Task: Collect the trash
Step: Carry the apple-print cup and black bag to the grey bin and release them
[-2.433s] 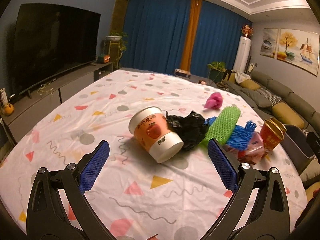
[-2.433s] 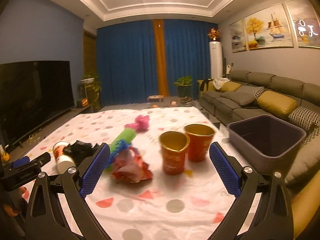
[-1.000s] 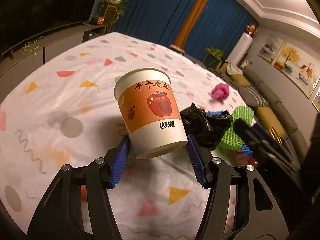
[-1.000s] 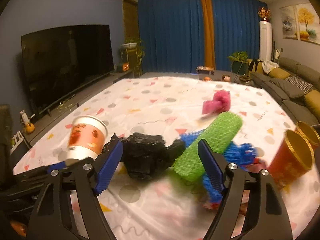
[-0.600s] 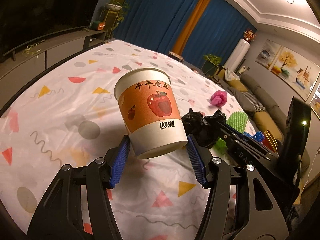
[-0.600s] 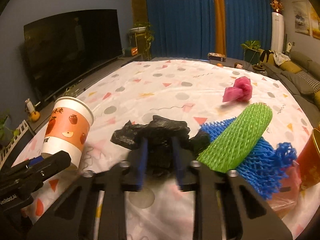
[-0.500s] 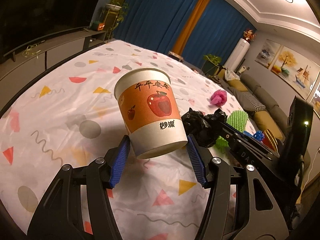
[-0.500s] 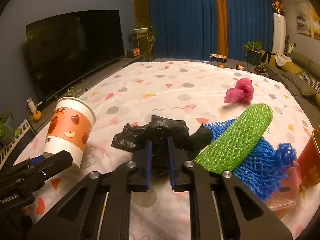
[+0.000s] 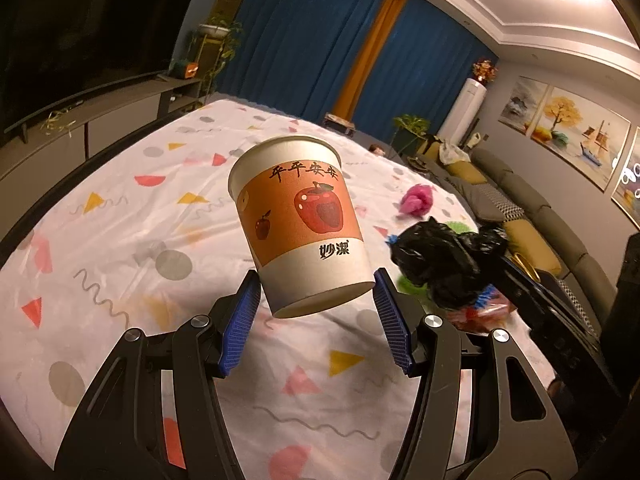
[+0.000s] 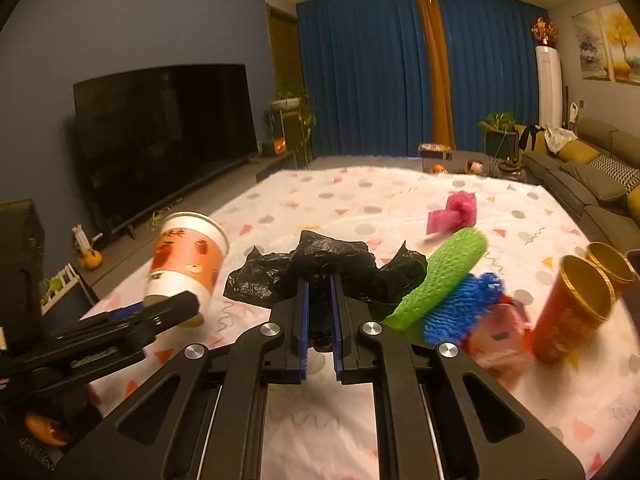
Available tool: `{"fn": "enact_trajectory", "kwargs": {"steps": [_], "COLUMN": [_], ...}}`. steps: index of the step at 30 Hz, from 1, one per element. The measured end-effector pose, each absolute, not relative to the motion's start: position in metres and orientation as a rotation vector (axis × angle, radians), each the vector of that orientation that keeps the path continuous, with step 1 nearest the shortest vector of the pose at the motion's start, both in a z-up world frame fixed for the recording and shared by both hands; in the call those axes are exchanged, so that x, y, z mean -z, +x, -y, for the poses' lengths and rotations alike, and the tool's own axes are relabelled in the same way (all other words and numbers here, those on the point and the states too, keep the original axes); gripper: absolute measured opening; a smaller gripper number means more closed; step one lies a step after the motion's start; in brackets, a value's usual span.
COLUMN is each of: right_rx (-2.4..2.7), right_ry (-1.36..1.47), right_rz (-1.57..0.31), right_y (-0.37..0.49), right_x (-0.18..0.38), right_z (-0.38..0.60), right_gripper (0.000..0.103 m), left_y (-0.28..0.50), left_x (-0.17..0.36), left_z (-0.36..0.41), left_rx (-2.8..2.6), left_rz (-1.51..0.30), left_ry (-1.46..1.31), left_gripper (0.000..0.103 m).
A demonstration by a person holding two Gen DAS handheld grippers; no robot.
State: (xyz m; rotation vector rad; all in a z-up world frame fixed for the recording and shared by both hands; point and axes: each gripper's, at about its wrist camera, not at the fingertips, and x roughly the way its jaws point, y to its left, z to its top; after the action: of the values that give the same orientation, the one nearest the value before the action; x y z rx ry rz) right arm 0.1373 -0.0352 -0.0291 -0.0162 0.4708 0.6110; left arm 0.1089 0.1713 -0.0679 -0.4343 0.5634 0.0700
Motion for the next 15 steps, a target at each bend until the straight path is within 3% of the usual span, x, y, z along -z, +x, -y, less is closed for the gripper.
{"fn": "enact_trajectory", "kwargs": {"steps": [15], "right_rx": [-0.533], "right_ry": [0.082], "right_rz": [-0.432], "right_y": [0.099], "right_x": [0.017], "right_z": [0.113], "right_gripper": [0.011], "left_y": [0.094], "left_x": [0.044], "left_z": [-0.119], "left_rx": [0.021], "left_rz": [-0.531], "left_ry": [-0.359], "left_gripper": [0.057]}}
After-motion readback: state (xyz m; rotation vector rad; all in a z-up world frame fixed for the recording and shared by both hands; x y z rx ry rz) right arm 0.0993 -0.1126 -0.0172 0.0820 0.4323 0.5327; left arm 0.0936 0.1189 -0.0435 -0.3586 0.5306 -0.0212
